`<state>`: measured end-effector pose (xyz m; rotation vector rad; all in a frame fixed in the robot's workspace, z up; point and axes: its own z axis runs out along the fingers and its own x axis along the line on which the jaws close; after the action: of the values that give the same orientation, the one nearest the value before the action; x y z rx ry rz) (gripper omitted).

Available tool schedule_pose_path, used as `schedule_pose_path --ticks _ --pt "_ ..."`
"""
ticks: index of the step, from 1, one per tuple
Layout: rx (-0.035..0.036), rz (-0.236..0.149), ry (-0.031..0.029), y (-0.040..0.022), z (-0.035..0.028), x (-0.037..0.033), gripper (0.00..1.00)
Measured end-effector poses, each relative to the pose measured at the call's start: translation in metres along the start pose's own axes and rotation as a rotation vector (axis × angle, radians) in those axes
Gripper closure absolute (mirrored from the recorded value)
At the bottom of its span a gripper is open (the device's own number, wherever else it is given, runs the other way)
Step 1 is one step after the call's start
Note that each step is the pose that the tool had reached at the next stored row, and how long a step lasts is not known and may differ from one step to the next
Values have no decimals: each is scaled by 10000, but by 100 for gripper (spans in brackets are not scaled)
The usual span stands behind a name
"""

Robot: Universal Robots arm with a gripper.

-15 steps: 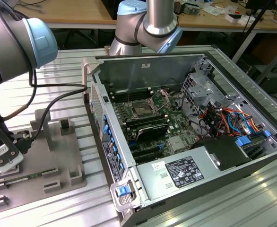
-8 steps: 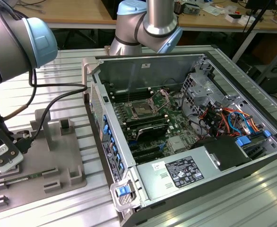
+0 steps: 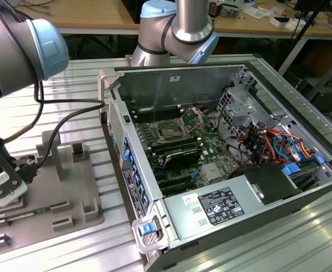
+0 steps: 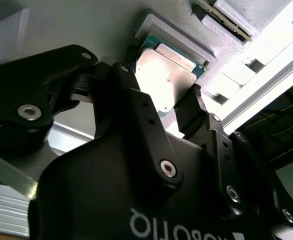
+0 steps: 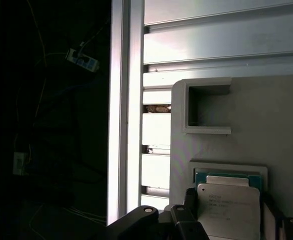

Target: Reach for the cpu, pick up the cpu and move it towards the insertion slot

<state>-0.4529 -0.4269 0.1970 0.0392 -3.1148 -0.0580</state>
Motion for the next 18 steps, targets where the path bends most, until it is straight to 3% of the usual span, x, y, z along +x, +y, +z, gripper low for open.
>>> schedule_pose_path --ticks 18 --pt "-1 0 -3 3 -67 1 45"
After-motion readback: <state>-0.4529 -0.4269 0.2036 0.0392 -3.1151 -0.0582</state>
